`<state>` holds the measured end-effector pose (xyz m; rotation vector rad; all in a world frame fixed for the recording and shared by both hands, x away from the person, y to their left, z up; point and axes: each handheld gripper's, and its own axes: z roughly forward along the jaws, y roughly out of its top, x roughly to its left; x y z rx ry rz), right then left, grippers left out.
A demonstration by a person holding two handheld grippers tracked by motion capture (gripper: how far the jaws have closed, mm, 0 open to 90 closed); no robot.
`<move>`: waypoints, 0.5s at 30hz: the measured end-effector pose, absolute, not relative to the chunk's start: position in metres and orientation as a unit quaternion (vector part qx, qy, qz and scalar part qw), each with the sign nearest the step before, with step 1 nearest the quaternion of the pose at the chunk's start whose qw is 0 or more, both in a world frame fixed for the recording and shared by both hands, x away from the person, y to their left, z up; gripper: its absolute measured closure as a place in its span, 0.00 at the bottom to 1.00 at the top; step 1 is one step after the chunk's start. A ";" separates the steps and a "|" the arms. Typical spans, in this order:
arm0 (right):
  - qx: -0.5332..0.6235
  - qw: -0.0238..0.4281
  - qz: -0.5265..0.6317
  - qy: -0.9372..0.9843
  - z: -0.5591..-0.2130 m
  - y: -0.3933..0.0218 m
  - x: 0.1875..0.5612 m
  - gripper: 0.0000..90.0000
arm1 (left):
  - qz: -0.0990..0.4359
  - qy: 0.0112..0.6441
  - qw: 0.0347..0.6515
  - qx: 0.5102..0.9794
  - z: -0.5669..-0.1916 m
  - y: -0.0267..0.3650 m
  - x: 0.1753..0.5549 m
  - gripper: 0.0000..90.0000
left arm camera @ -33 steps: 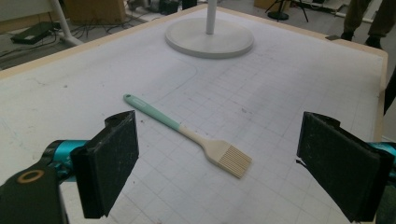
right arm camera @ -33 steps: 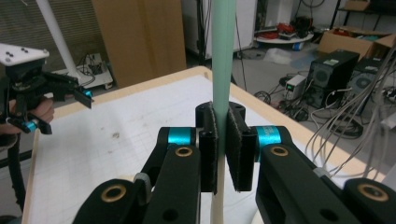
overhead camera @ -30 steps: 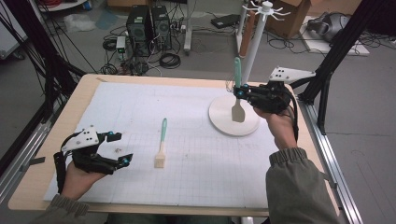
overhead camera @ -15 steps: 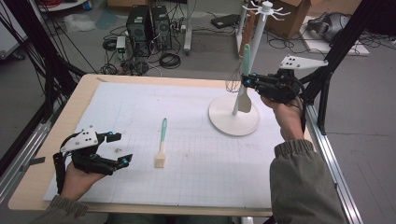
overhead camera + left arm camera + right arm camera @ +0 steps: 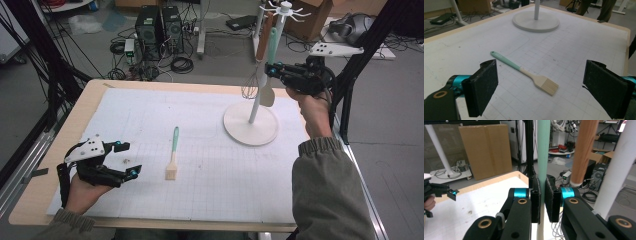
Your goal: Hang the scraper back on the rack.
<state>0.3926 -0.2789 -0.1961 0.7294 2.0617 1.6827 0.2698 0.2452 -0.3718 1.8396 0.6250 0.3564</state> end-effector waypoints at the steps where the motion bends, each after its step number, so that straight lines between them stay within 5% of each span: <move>1: 0.259 0.192 0.600 0.732 -0.194 -0.280 0.394 0.94 | 0.151 0.264 0.550 0.778 -0.372 0.246 0.270 0.15; 15: 0.282 0.182 0.609 0.719 -0.191 -0.293 0.411 0.94 | 0.150 0.263 0.549 0.779 -0.373 0.246 0.272 0.15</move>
